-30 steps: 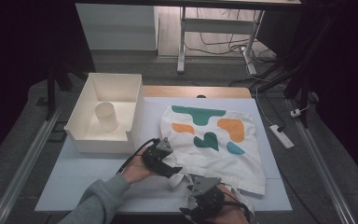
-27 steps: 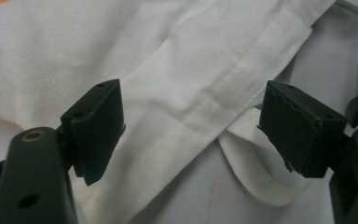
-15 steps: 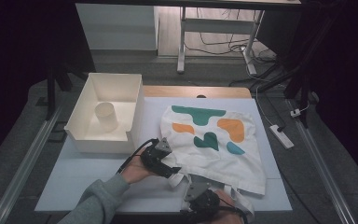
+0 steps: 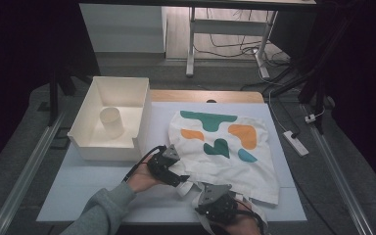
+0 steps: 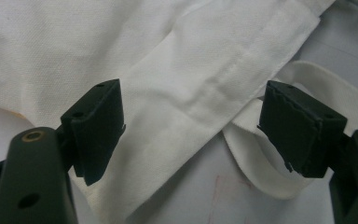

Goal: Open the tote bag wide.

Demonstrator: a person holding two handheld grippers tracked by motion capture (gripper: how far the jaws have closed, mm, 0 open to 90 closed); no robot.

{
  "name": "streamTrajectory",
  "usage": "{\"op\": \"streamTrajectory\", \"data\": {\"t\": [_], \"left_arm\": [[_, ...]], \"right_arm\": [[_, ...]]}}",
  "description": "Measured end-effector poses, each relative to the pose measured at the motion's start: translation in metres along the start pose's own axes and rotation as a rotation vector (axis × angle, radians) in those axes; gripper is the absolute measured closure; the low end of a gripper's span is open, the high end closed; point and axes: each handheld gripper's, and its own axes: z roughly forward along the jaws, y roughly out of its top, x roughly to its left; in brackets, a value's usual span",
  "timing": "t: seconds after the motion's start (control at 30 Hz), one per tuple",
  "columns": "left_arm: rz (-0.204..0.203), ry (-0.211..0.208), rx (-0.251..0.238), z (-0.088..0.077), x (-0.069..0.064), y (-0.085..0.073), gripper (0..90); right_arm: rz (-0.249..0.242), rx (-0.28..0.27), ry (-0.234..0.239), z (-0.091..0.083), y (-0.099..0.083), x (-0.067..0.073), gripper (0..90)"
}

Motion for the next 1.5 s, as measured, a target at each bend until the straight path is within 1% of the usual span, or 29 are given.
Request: {"op": "streamTrajectory", "data": {"t": [0.13, 0.2, 0.33, 0.4, 0.53, 0.63, 0.8, 0.87, 1.0, 1.1, 1.17, 1.23, 1.3, 1.37, 1.43, 1.5], "left_arm": [[0.001, 0.000, 0.002, 0.000, 0.000, 0.000, 22.2], [0.000, 0.000, 0.002, 0.000, 0.000, 0.000, 22.2], [-0.002, 0.000, 0.003, 0.001, 0.001, -0.001, 22.2], [-0.005, -0.001, 0.006, 0.002, 0.001, -0.001, 22.2], [0.000, -0.001, 0.010, 0.002, 0.002, -0.001, 22.2], [0.002, -0.002, 0.011, 0.002, 0.002, -0.001, 22.2], [-0.007, -0.002, 0.009, 0.003, 0.003, -0.001, 22.2], [-0.008, -0.002, 0.010, 0.003, 0.003, -0.001, 22.2], [-0.004, 0.000, 0.007, 0.003, 0.003, -0.001, 22.2], [-0.003, -0.001, 0.006, 0.003, 0.003, -0.001, 22.3], [-0.011, 0.001, 0.000, 0.003, 0.003, -0.002, 22.3], [-0.013, 0.001, -0.004, 0.002, 0.003, -0.002, 22.3], [-0.006, 0.004, -0.001, 0.001, 0.004, -0.002, 22.4], [-0.001, 0.007, 0.000, 0.001, 0.004, -0.002, 22.4], [-0.006, 0.009, -0.006, 0.001, 0.004, -0.002, 22.4], [-0.007, 0.009, -0.009, 0.002, 0.004, -0.002, 22.6]], "right_arm": [[0.007, -0.030, -0.039, -0.007, -0.001, -0.006, 89.1], [0.002, -0.049, -0.058, -0.012, 0.000, -0.008, 89.2], [-0.017, -0.123, -0.102, -0.028, 0.003, -0.015, 89.1], [-0.017, -0.159, -0.129, -0.036, 0.004, -0.019, 89.1], [0.001, -0.217, -0.195, -0.054, 0.007, -0.031, 89.1], [0.002, -0.248, -0.208, -0.061, 0.007, -0.043, 89.1], [0.018, -0.277, -0.233, -0.065, 0.009, -0.062, 89.1], [0.024, -0.279, -0.246, -0.067, 0.011, -0.070, 89.0], [0.050, -0.300, -0.264, -0.070, 0.015, -0.085, 89.0], [0.065, -0.319, -0.287, -0.073, 0.019, -0.096, 88.9], [0.070, -0.328, -0.301, -0.073, 0.022, -0.102, 88.9], [0.073, -0.332, -0.310, -0.073, 0.026, -0.109, 88.7], [0.073, -0.332, -0.321, -0.071, 0.031, -0.117, 88.5], [0.082, -0.337, -0.320, -0.069, 0.034, -0.125, 88.3], [0.093, -0.337, -0.322, -0.066, 0.035, -0.132, 88.2], [0.113, -0.338, -0.317, -0.062, 0.034, -0.141, 88.0]]}}
